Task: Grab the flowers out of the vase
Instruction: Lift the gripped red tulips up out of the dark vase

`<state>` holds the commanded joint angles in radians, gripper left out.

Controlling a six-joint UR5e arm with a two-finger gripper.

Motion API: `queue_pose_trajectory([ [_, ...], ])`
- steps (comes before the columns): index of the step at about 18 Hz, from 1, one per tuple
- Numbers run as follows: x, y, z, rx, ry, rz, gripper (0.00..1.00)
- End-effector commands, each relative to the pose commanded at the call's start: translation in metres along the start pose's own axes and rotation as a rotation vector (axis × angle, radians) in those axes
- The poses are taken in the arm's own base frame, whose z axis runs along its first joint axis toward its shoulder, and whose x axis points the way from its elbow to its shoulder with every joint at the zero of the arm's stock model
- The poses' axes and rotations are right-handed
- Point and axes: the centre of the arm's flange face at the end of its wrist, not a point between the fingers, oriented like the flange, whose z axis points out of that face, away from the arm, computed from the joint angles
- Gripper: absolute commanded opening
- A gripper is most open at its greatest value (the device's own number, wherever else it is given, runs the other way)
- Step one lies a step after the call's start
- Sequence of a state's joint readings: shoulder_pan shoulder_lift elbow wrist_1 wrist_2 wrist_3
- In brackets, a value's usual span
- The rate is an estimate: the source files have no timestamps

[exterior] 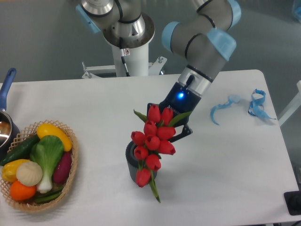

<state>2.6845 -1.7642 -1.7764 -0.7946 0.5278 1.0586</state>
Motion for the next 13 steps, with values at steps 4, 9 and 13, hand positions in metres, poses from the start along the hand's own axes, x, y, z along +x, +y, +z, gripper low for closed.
queue_pose_trajectory([
  [4, 0.016, -0.024, -0.012, 0.052, 0.009, -0.027, 0.30],
  [9, 0.005, -0.059, -0.035, 0.096, -0.017, -0.066, 0.30],
  [13, -0.012, -0.082, -0.067, 0.126, -0.071, -0.053, 0.30],
])
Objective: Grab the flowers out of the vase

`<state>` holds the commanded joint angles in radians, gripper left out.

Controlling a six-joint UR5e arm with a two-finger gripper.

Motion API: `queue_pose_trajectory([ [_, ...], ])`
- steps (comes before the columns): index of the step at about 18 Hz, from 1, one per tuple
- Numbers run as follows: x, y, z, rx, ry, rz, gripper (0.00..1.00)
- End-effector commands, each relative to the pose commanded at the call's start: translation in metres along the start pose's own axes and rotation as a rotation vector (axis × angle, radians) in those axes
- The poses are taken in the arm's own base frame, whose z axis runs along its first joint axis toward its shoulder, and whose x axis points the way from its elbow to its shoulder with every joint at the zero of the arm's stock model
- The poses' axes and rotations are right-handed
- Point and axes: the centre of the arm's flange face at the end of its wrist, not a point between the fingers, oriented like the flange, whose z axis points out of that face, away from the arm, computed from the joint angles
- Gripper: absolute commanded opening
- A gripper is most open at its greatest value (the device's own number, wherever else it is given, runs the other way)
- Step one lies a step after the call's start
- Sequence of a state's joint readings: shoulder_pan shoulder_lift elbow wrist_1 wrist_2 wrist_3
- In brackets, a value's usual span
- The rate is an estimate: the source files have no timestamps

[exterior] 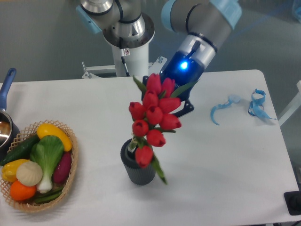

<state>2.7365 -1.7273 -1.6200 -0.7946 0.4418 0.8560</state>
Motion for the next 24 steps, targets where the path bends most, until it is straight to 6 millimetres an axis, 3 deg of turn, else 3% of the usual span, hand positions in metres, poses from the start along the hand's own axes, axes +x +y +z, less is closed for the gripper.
queue_pose_trajectory([
  [5, -0.019, -0.020, -0.034, 0.021, -0.068, -0.025, 0.30],
  [8, -0.031, -0.026, -0.044, 0.022, -0.095, -0.023, 0.30],
  [12, -0.061, -0.008, -0.047, 0.011, -0.115, 0.008, 0.30],
  [16, -0.092, 0.027, -0.040, -0.035, -0.129, 0.083, 0.30],
  [18, -0.106, 0.040, -0.051, -0.062, -0.162, 0.108, 0.30],
  [24, -0.108, 0.055, -0.057, -0.070, -0.168, 0.111, 0.30],
])
